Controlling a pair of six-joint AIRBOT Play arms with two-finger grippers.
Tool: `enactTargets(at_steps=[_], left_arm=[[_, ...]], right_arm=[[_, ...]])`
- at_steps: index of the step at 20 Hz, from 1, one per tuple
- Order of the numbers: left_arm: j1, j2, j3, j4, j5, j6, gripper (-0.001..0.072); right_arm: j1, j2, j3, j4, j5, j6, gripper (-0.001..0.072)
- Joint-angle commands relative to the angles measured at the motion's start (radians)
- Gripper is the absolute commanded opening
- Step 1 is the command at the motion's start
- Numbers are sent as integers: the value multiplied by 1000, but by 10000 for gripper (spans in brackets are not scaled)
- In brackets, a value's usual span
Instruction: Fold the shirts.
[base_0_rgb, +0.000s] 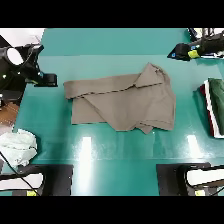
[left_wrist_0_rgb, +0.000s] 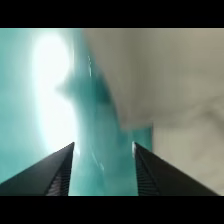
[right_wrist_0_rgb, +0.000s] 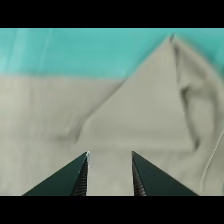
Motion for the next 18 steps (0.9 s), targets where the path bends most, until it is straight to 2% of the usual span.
enactTargets(at_steps=[1, 4, 7, 9, 18], left_arm=[[61, 64, -145, -196, -63, 106, 430], [66, 143, -392, -335, 20, 148, 431], [66, 158, -583, -459, 80, 208, 431], [66, 158, -657, -486, 138, 214, 431], [64, 158, -709, -615, 229, 215, 427]], right_arm=[[-43, 45, -61, 102, 251, -67, 304], [-60, 146, -260, 211, 251, -109, 304], [-55, 244, -432, 218, 201, -132, 304], [-55, 296, -512, 218, 184, -139, 304], [-82, 471, -687, 206, 73, -150, 305]])
